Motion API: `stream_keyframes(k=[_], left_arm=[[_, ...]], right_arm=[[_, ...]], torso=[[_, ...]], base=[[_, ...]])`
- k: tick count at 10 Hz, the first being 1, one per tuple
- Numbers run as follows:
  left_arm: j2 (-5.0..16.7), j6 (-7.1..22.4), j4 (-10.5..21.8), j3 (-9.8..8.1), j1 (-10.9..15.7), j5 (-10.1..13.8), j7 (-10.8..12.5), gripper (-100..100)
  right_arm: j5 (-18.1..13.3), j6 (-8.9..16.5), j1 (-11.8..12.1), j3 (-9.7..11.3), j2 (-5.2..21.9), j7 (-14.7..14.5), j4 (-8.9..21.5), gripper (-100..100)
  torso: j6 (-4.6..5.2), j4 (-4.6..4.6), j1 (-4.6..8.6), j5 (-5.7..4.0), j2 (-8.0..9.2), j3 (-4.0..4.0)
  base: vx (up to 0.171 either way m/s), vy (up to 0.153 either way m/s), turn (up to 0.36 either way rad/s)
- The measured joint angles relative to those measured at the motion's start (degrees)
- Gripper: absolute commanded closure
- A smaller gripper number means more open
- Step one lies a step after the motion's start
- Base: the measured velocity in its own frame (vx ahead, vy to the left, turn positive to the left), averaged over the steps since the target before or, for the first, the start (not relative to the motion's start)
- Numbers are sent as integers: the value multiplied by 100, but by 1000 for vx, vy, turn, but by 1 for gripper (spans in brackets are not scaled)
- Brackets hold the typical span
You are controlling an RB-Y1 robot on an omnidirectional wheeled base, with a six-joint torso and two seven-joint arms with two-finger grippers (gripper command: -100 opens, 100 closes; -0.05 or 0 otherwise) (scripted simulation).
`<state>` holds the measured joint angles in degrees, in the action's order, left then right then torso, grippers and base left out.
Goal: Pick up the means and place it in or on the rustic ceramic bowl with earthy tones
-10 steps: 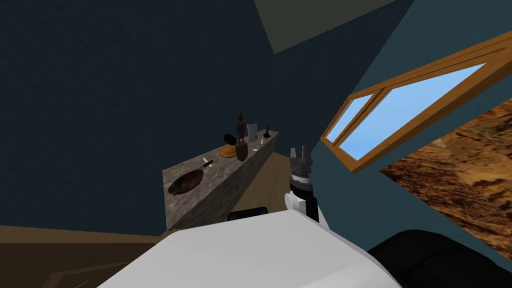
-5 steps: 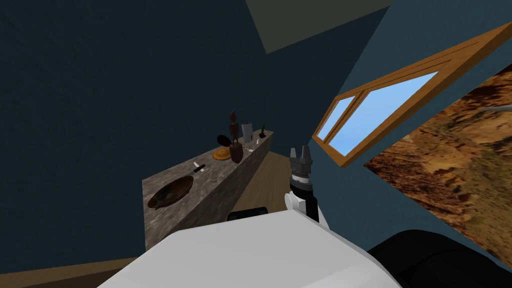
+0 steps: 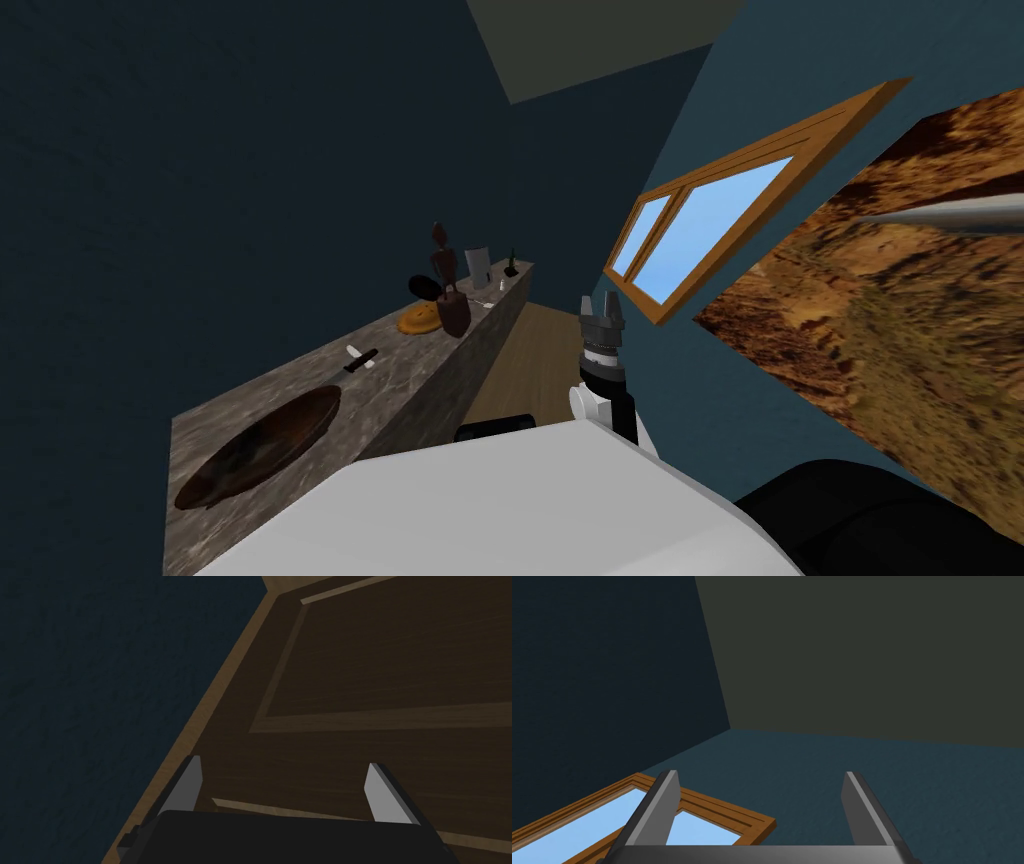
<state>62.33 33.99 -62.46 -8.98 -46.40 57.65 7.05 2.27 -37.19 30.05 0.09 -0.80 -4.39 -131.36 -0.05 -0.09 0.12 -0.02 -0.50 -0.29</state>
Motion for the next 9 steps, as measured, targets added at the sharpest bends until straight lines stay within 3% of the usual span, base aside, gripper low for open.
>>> stream_keyframes(k=[5, 6, 7, 9], left_arm=[[590, 684, 847, -109, 94, 394, 89, -100], [653, 789, 944, -124, 98, 440, 98, -100], [795, 957, 905, -203, -46, 491, 260, -100], [937, 1216, 1266, -232, 68, 704, 184, -100]], right_arm=[[0, 0, 0, 0, 0, 0, 0, 0], [0, 0, 0, 0, 0, 0, 0, 0], [0, 0, 0, 0, 0, 0, 0, 0], [0, 0, 0, 0, 0, 0, 0, 0]], torso=[[4, -4, 10, -2, -23, -12], [-2, -3, 7, -1, -12, -8], [4, -2, 16, -4, -12, -7], [3, -3, 18, -4, -16, -9]], base=[[142, -27, -199], [139, -40, -263], [126, -42, -131], [209, -28, -258]])
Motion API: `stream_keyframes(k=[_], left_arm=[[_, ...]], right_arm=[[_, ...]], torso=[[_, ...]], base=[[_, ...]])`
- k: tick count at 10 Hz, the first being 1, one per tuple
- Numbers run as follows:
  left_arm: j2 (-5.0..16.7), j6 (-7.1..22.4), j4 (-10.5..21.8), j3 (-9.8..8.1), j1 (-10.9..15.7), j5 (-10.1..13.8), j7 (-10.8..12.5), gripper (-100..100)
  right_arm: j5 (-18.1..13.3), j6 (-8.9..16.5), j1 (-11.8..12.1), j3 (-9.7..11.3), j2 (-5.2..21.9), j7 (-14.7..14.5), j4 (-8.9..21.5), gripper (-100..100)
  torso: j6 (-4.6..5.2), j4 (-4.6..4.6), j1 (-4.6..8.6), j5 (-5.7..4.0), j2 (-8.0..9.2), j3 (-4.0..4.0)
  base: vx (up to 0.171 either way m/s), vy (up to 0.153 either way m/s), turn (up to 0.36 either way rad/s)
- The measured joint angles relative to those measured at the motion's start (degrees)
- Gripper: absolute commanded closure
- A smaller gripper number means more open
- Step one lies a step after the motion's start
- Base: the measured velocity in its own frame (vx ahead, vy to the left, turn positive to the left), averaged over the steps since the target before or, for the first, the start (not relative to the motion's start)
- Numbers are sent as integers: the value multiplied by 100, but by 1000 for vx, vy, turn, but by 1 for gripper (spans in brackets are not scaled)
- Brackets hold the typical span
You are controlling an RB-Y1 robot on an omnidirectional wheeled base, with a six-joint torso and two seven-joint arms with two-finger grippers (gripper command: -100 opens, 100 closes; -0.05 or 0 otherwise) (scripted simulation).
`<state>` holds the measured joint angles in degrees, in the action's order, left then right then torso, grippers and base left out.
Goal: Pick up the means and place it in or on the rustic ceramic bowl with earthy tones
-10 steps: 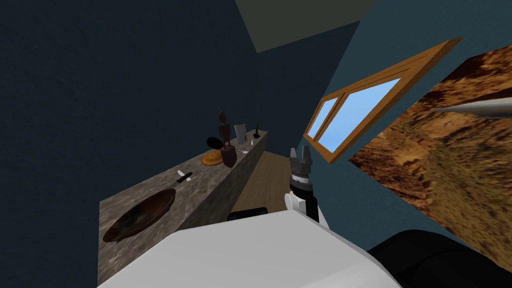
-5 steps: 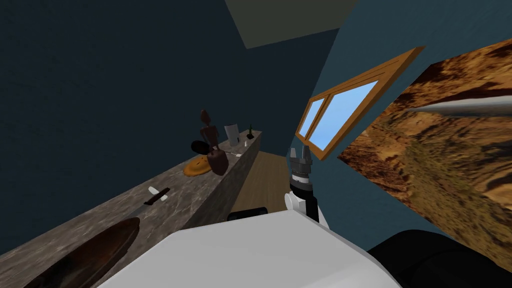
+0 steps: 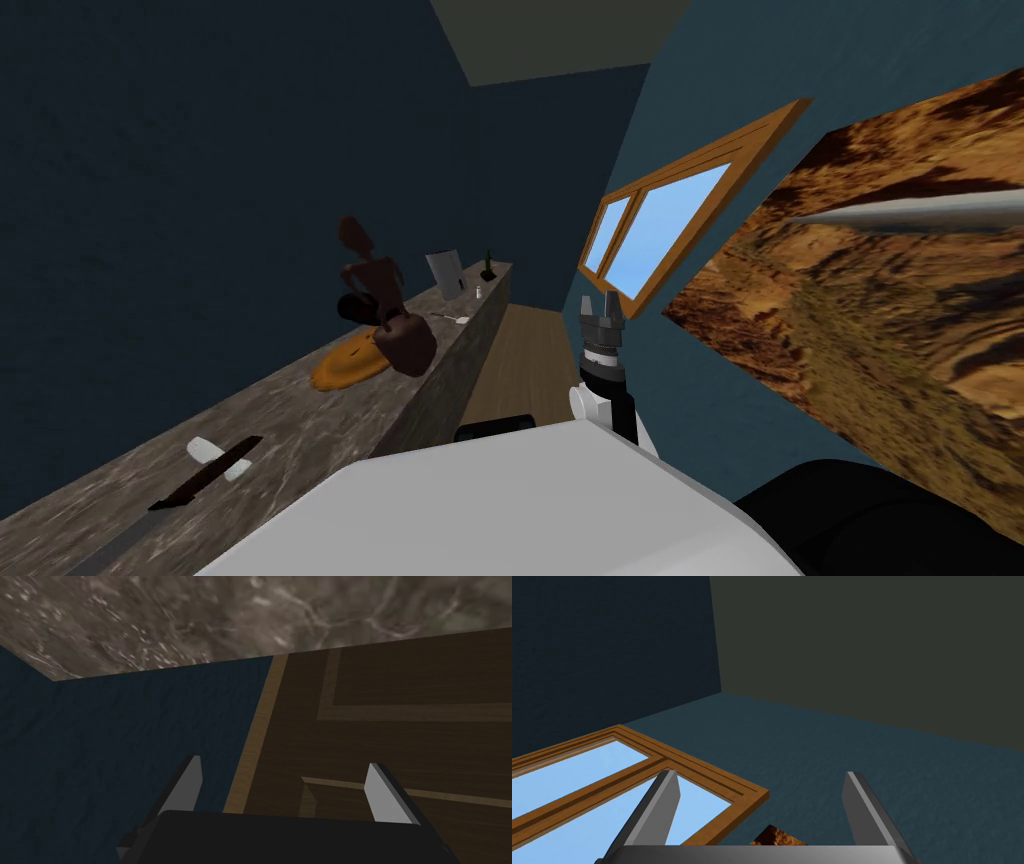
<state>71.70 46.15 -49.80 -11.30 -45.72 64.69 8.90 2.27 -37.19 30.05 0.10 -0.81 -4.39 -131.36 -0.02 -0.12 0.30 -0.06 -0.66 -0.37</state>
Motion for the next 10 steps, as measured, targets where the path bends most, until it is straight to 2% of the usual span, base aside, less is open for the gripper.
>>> stream_keyframes(k=[2, 3, 4, 7, 8, 9, 10], left_arm=[[132, 313, 304, -6, 88, 144, 56, -100], [180, 481, 551, 23, 213, 216, 36, -100], [231, 643, 569, -88, 8, 361, 96, -100], [242, 1100, 1123, -38, 267, 554, 22, -100], [244, 1214, 1093, -67, 196, 598, 66, -100], [216, 1327, 1192, -85, 191, 669, 66, -100], [160, 1467, 1566, -6, 451, 716, -70, -100]], right_arm=[[0, 0, 2, -1, 0, 0, 0, 0], [0, 0, 1, 0, 0, 0, 0, 0], [0, 0, 2, 0, 0, 0, 0, 0], [0, 0, 2, 0, 0, 0, 0, 0], [0, -1, 2, -1, 0, 0, -1, 0], [0, 0, 1, 0, 0, 0, 0, 0], [0, 0, 1, 0, 0, 0, 0, 0]], torso=[[-7, -6, -3, 2, -23, -14], [-3, -5, -2, 1, -19, -12], [-6, -7, 12, -2, -32, -18], [-6, -7, 11, -1, -29, -17], [-10, -5, 9, -1, -16, -11], [-10, -2, 13, -1, -2, -3], [-9, -1, 12, -1, -2, -2]], base=[[213, -21, -137], [261, -57, -197], [218, -42, -78], [222, -33, -112], [168, -36, -45], [180, -38, -63], [128, -11, -21]])
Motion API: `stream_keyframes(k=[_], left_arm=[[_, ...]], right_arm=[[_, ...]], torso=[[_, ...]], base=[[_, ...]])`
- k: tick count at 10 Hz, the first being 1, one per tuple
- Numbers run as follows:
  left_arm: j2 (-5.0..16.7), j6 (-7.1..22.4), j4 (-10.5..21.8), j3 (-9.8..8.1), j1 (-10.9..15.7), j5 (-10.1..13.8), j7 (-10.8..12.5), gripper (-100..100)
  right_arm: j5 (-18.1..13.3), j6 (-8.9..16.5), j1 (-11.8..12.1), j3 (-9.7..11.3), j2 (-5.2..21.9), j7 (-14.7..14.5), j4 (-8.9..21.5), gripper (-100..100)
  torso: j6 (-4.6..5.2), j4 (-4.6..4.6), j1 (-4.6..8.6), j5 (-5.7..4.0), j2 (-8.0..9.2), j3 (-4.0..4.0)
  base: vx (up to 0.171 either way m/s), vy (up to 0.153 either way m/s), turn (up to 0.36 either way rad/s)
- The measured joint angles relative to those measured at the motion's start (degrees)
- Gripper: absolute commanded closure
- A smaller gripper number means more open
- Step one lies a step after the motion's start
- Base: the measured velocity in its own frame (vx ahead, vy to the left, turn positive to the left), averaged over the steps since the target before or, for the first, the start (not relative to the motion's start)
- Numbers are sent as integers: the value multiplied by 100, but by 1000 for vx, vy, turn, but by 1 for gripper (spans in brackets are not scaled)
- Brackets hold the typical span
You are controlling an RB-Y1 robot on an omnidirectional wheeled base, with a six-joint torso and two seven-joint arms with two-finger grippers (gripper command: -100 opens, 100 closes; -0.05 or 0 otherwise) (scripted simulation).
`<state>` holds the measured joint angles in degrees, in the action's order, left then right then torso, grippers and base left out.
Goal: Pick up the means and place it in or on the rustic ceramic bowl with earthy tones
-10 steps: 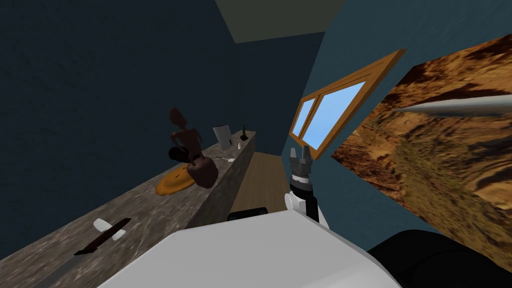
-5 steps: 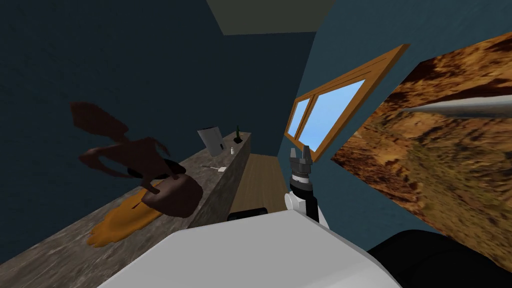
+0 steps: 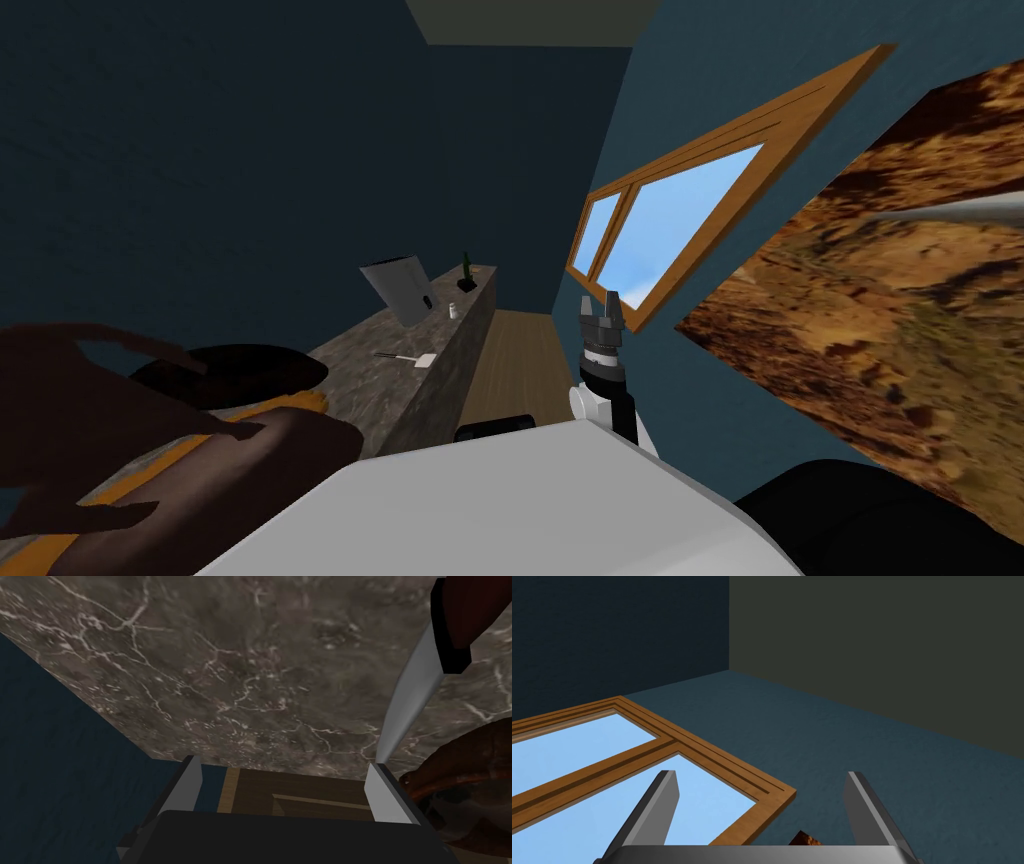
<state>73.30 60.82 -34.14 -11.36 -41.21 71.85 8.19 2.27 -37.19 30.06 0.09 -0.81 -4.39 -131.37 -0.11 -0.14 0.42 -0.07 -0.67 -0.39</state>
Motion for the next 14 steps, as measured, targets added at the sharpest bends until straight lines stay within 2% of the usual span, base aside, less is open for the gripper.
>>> stream_keyframes(k=[1, 2, 3, 4, 5, 6, 7, 8, 9, 10, 11, 12, 14], left_arm=[[-22, 90, 7, -1, -19, 27, -1, -100], [-25, 123, -129, -33, -129, 43, 97, -100], [-140, 225, 59, 6, -11, 97, 75, -100], [-255, 358, -73, -29, -152, 182, 169, -100], [-358, 471, -63, -38, -155, 251, 213, -100], [-370, 495, -54, -37, -150, 259, 212, 0], [-368, 493, -55, -37, -150, 258, 212, -100], [-458, 445, -140, -63, -201, 206, 251, -100], [-536, 386, -11, -19, -59, 127, 215, -100], [-632, 323, -114, -56, -143, 78, 237, -100], [-689, 273, 39, -13, 6, 17, 187, -100], [-693, 263, 66, -5, 27, 9, 165, 100], [-698, 272, 65, -3, 22, 10, 167, 100]], right_arm=[[0, 0, 0, 0, 0, 0, 0, 0], [0, 0, -1, 0, 0, 0, 0, 0], [0, 0, -1, 0, 0, 0, 0, 0], [0, 0, 0, 0, 0, 0, 0, 0], [0, 0, 0, 0, 0, 0, 0, 0], [0, 0, -1, 0, 0, 0, 0, 0], [0, 0, -2, 0, 0, 0, 0, 0], [0, 0, -2, 0, 0, 0, 0, 0], [0, 1, -2, -1, 1, 0, 1, 0], [0, 1, -2, -1, 1, 0, 1, 0], [0, 1, -2, 0, 1, 0, 1, 0], [0, 1, -2, 0, 0, 0, 1, 0], [0, 1, -2, 0, 0, 0, 1, 0]], torso=[[-2, 3, -6, 0, 16, 9], [-3, 9, -11, 1, 43, 24], [-4, 9, -3, 3, 35, 21], [-5, 5, 6, -1, 19, 12], [-4, 4, 3, -1, 20, 11], [-2, 8, -5, -2, 43, 23], [-3, 13, -10, 0, 61, 35], [-5, 16, -24, 4, 71, 41], [-3, 17, -33, 7, 76, 44], [-5, 18, -38, 7, 81, 46], [-3, 18, -34, 8, 80, 46], [-4, 18, -23, 4, 78, 45], [2, 18, -24, 3, 76, 44]], base=[[48, 3, 3], [107, -30, -13], [172, -53, 13], [146, -36, 44], [56, -14, 13], [11, -3, -3], [3, 38, 12], [-5, 55, 10], [-11, 66, 3], [-10, 48, 6], [-4, 15, -3], [0, 0, 0], [0, -2, 6]])
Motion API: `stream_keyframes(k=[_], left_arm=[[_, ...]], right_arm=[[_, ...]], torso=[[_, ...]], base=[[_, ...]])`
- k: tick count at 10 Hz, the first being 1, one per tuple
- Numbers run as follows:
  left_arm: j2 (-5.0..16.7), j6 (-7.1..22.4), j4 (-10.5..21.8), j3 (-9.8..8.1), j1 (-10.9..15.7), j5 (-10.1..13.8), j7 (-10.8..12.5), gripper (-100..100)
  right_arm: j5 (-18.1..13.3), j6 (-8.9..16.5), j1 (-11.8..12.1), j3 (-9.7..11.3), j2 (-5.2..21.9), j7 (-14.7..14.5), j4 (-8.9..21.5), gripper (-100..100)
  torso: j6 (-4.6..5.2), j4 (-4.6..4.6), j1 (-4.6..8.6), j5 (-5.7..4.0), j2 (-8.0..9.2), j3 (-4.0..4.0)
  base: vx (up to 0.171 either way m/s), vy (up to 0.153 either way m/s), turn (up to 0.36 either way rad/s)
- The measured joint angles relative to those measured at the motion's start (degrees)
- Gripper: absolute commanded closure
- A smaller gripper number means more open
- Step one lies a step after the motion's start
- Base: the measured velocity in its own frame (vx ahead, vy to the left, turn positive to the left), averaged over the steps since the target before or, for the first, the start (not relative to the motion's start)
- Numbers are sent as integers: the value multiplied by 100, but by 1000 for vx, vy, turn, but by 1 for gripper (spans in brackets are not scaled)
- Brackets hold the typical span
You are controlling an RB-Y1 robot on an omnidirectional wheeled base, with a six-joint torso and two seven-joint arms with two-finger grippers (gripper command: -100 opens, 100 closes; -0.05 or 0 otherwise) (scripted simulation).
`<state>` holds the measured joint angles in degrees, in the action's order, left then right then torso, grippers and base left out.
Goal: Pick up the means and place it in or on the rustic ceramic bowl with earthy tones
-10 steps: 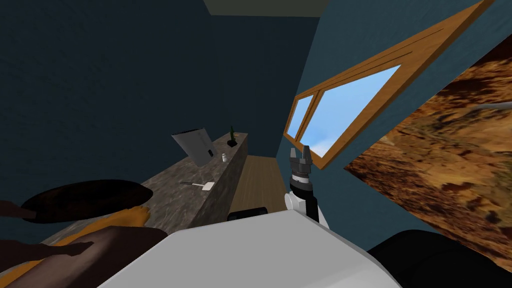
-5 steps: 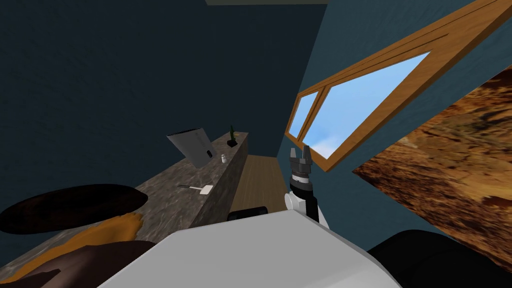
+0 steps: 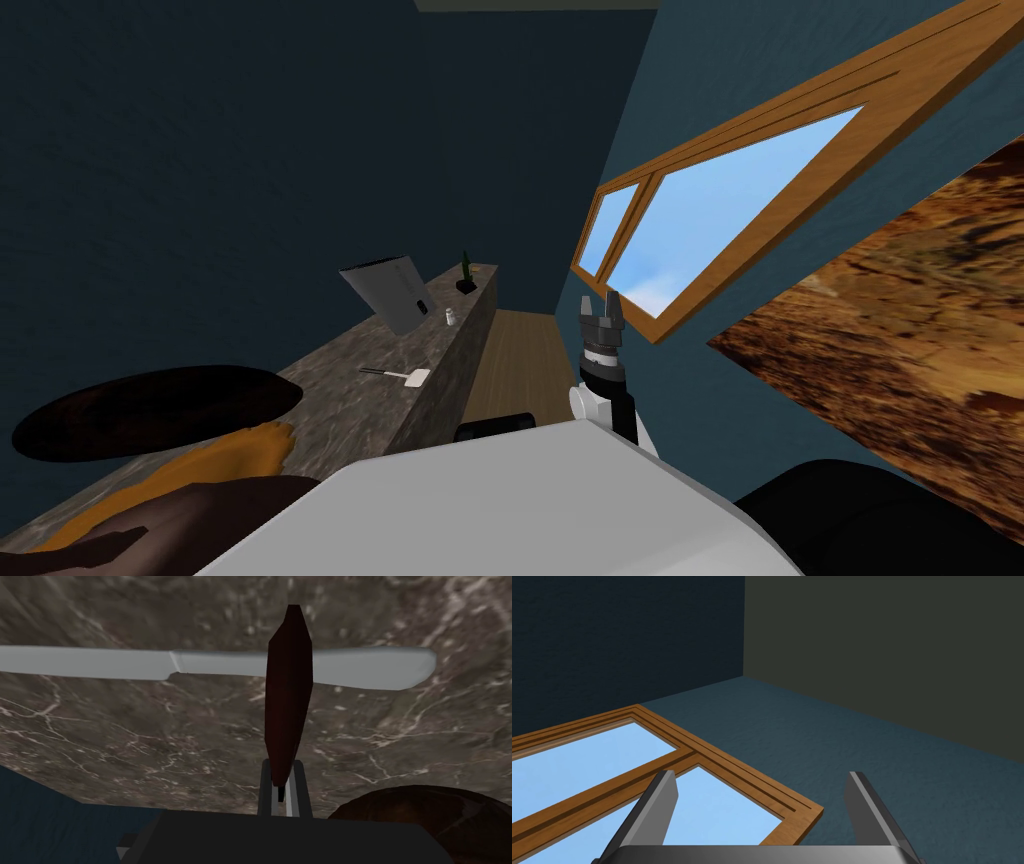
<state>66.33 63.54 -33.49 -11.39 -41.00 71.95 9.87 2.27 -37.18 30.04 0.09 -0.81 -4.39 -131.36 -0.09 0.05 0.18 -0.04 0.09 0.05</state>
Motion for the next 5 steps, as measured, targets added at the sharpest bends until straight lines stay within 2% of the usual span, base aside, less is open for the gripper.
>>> stream_keyframes(k=[2, 3, 4, 5], left_arm=[[6, -7, -1, -3, 2, 0, 1, 100], [6, -7, -1, -3, 2, 0, 1, 0], [6, -7, -1, -3, 2, 0, 1, 100], [107, 51, 51, 15, 26, 61, -21, 100]], right_arm=[[0, 0, 0, 0, 0, 0, 0, 0], [0, 0, 0, 0, 0, 0, 0, 0], [0, 0, 0, 0, 0, 0, 0, 0], [0, 0, 0, 0, 0, 0, 0, 0]], torso=[[-5, 0, 4, 2, 0, 0], [-5, 0, 5, 2, 0, 0], [-5, 0, 5, 2, 0, 0], [0, -2, 23, -5, -6, -4]], base=[[0, 0, 0], [0, 0, 0], [11, -53, -10], [11, -81, -20]])
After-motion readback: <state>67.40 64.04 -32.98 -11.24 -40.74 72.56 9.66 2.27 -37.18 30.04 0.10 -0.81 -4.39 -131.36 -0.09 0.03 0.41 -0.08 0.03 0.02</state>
